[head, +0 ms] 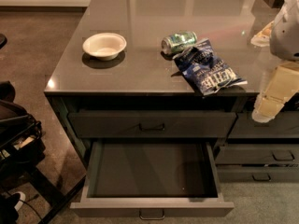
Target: Place blue chip bag into middle drawer
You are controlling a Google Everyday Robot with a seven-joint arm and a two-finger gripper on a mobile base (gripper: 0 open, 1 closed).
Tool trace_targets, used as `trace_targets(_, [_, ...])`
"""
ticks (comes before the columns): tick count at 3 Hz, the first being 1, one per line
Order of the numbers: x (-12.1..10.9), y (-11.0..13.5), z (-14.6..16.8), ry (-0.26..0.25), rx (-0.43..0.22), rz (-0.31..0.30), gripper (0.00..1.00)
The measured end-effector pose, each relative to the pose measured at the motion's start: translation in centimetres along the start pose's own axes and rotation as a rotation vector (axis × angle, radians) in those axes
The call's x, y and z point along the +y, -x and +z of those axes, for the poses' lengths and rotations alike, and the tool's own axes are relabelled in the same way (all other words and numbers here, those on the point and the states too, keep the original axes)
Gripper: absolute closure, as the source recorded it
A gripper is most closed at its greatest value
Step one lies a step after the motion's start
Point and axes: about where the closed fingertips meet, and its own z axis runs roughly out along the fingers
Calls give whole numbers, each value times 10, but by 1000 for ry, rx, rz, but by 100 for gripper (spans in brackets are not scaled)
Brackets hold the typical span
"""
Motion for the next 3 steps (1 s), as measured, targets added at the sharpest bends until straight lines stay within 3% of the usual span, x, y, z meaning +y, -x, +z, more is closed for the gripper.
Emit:
trace_targets(1, [0,0,0,0,0,0,0])
trace_targets(2, [-6,-1,-4,-57,8,0,0])
trace_targets(3, [-50,3,-2,-176,-49,-9,0])
